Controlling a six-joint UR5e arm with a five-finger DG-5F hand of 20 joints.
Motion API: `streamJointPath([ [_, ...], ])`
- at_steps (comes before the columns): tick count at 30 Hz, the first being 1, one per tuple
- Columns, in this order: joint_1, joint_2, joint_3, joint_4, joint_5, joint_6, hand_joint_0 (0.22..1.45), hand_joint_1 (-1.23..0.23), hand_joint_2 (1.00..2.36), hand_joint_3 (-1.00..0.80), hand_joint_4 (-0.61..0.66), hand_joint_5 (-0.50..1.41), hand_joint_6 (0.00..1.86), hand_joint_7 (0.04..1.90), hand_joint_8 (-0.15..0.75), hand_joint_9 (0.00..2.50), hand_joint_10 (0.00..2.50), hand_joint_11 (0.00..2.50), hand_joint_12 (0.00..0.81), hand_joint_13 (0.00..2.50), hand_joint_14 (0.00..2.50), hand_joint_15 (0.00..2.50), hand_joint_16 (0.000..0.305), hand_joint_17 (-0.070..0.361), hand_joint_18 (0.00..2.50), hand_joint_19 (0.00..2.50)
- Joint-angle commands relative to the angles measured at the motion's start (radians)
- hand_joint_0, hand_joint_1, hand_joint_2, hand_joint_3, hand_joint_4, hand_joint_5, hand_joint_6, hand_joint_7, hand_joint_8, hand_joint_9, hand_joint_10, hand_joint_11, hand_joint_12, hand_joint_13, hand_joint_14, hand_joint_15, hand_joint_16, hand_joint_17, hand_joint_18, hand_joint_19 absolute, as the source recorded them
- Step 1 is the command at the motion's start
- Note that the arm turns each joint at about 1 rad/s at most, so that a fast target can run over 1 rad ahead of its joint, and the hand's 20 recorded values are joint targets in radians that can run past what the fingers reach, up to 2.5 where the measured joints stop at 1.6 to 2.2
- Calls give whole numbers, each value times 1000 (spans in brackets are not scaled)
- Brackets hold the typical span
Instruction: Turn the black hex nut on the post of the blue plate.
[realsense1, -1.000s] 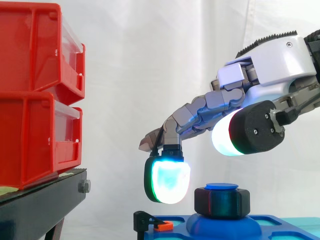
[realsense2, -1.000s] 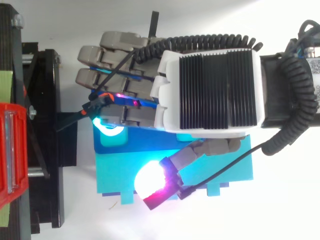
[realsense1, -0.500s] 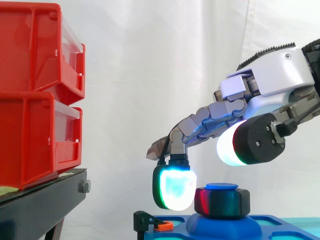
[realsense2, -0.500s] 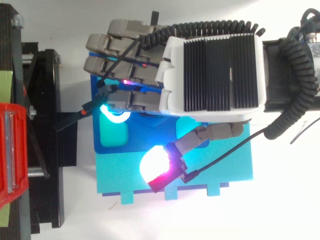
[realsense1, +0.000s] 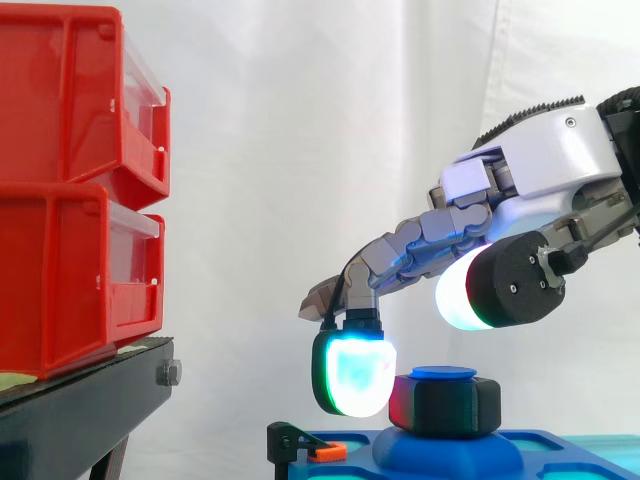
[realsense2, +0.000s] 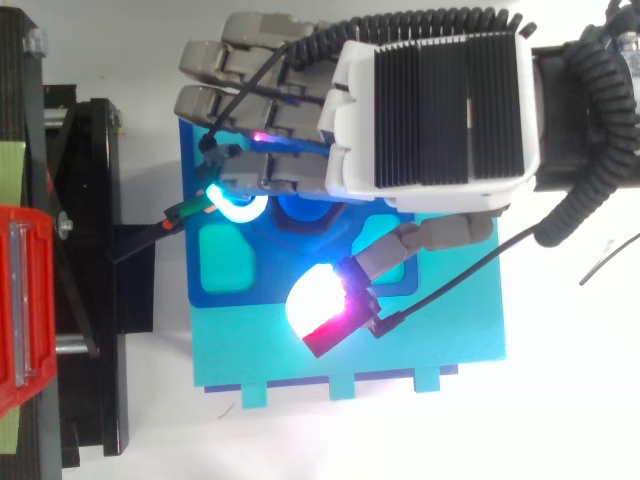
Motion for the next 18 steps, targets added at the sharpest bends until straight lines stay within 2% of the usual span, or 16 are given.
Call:
streamJointPath([
  [1, -11, 0, 1, 0, -13, -1, 444, -269, 1000, -500, 205, -217, 503, 919, 252, 82, 0, 0, 384, 0, 0, 10, 60, 135, 0, 36],
  [14, -31, 0, -1, -3, -33, -4, 444, -269, 1000, -500, 205, -217, 503, 919, 254, 82, 0, 0, 384, 0, 0, 2, 60, 134, 0, 35],
  [18, -41, 0, -1, -3, -48, -9, 444, -269, 1000, -500, 198, -218, 502, 903, 252, 81, 0, 0, 384, 0, 1, 10, 60, 135, 0, 36],
])
